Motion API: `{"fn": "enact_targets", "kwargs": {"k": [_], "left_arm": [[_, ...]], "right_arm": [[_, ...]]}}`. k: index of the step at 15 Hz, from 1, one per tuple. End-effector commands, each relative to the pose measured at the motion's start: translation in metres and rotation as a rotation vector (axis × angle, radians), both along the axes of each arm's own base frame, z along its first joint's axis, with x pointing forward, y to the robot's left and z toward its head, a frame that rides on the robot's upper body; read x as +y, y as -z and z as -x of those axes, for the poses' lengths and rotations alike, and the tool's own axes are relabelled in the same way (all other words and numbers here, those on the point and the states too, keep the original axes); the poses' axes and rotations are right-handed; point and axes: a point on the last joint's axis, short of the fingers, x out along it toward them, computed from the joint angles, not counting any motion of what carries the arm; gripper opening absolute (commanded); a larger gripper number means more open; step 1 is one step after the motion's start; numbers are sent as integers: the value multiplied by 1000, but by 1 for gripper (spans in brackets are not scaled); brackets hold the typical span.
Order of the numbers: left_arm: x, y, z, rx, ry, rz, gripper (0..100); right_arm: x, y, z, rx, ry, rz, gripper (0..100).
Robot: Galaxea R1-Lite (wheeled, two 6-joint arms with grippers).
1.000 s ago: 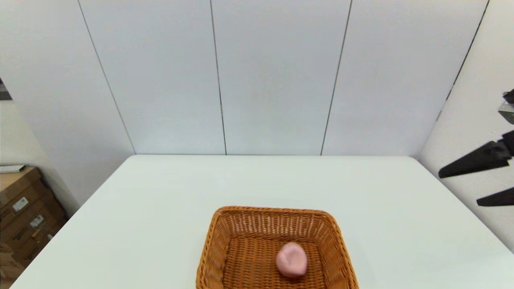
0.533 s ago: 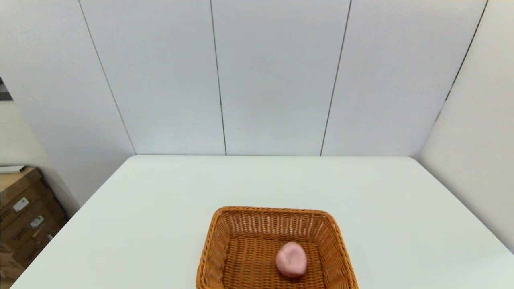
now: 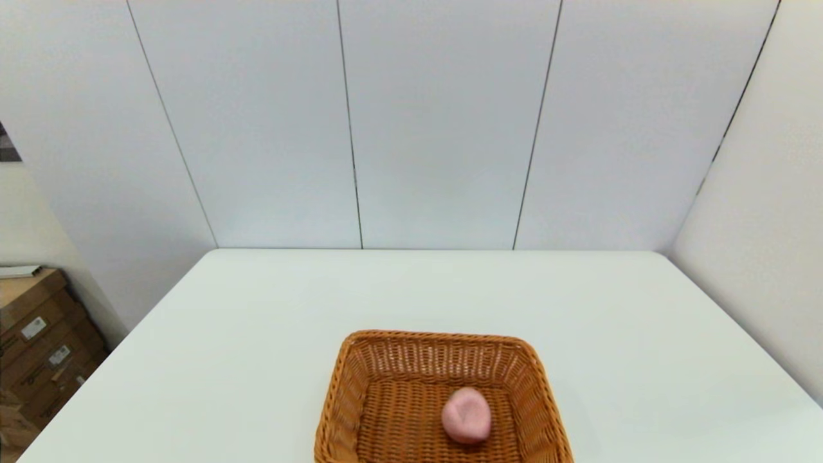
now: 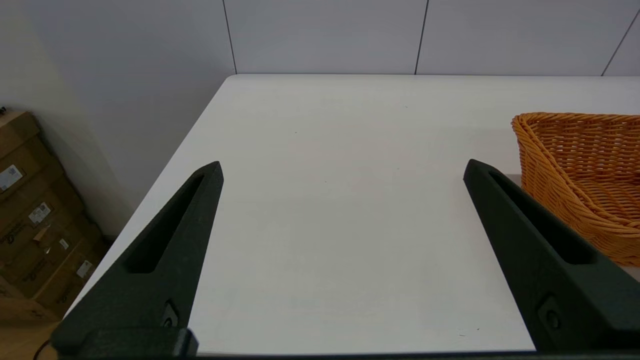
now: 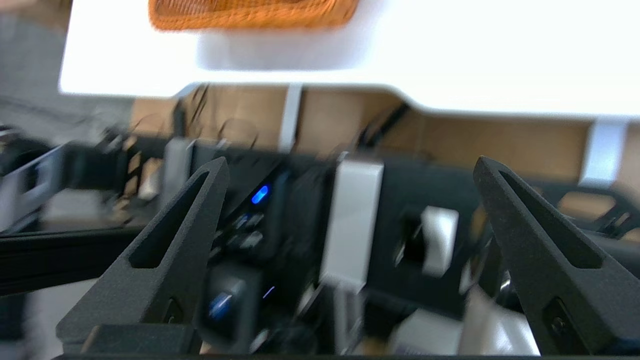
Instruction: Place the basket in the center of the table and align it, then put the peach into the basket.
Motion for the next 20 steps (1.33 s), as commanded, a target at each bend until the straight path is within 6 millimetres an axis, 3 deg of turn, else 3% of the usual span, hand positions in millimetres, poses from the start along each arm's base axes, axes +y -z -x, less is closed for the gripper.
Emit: {"fn": "enact_targets", "kwargs": {"k": [1, 7, 12, 20], "left_arm": [[0, 0, 0, -2, 1, 1, 100], [0, 0, 0, -2, -1, 1, 100], [0, 0, 0, -3, -1, 1, 100], [0, 0, 0, -2, -1, 1, 100]], "right_arm": [[-5, 23, 18, -228, 28, 75, 100], [-9, 72, -15, -593, 223, 256, 100], [-12, 107, -24, -651, 308, 409, 100], [-12, 111, -25, -654, 342, 384, 100]]}}
